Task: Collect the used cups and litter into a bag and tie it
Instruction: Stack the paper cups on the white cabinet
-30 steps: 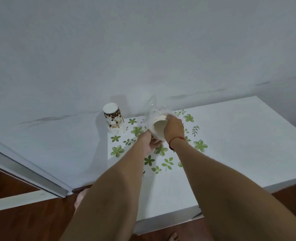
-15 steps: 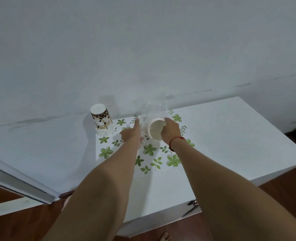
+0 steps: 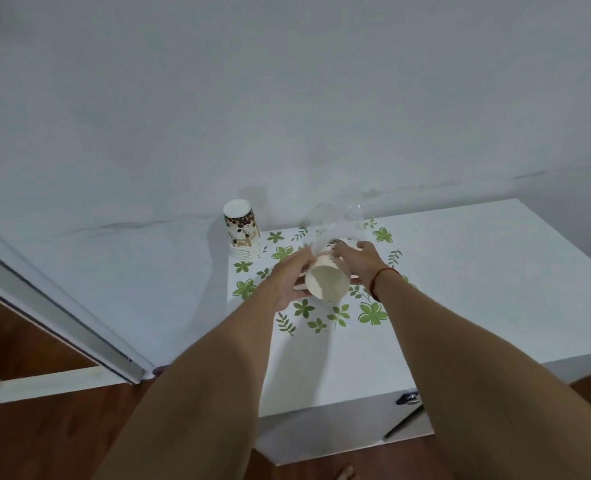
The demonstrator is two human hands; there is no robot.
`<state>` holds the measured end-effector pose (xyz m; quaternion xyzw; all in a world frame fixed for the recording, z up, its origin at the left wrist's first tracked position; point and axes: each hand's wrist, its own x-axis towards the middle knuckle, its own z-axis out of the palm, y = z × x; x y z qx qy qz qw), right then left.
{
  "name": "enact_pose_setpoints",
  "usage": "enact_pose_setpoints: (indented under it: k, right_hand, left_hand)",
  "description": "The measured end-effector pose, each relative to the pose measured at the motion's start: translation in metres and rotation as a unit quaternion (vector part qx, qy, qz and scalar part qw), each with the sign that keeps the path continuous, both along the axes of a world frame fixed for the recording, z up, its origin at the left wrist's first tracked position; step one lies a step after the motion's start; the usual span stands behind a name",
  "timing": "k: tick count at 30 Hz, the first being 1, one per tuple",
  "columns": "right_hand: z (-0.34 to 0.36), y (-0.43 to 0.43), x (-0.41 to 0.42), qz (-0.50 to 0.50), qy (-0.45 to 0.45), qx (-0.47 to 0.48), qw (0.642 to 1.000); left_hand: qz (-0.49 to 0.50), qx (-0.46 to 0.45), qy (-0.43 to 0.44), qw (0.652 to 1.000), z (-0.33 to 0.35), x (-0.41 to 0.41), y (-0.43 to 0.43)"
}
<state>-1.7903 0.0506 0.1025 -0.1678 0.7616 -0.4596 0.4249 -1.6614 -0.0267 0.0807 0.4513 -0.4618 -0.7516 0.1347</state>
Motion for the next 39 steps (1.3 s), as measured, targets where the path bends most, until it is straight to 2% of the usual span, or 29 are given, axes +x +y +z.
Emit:
enact_pose_setpoints:
  k: [2,4,10,12,14,17,20,24,28,33,36,39]
  right_hand:
    - [0.004,0.005,0.005,0.045,-0.075,0.002,0.996]
    - [0.008,0.011,0.013,0.084,-0.082,0.021,0.993]
    - [0.021,0.010,0.033,0.202,0.038,0.054,0.977]
    - [0.030,0.002,0.035,0.207,0.054,0.013,0.977]
    - [0.045,-0.011,0.040,0.202,0.080,-0.047,0.975]
    - [0.070,-0.037,0.051,0.195,0.181,-0.119,0.957]
    - [0.091,-0.070,0.065,0.181,0.264,-0.194,0.927]
    - [0.104,-0.110,0.079,0.180,0.279,-0.243,0.911]
    - [0.092,-0.140,0.081,0.208,0.284,-0.225,0.909]
    - [0.052,-0.154,0.080,0.248,0.287,-0.151,0.913]
    - [0.025,-0.147,0.078,0.260,0.282,-0.108,0.917]
    - [0.018,-0.144,0.068,0.275,0.315,-0.091,0.904]
  left_hand:
    - [-0.018,0.005,-0.018,1.000,-0.001,0.010,0.004]
    - [-0.032,0.014,-0.029,0.999,0.000,0.018,0.009]
    - [-0.036,-0.020,-0.038,0.998,0.015,0.028,0.019]
    - [0.003,-0.046,-0.037,0.998,0.023,0.032,0.015]
    - [0.048,-0.060,0.004,0.997,0.043,0.037,0.004]
    - [0.112,-0.103,0.056,0.987,0.080,0.046,-0.029]
    - [0.152,-0.169,0.065,0.972,0.117,0.052,-0.061]
    - [0.204,-0.209,0.065,0.954,0.133,0.056,-0.098]
    - [0.249,-0.193,0.051,0.948,0.114,0.058,-0.127]
    - [0.255,-0.144,0.002,0.956,0.072,0.059,-0.134]
    - [0.263,-0.093,0.029,0.960,0.045,0.062,-0.129]
    - [0.286,-0.115,0.000,0.951,0.043,0.061,-0.130]
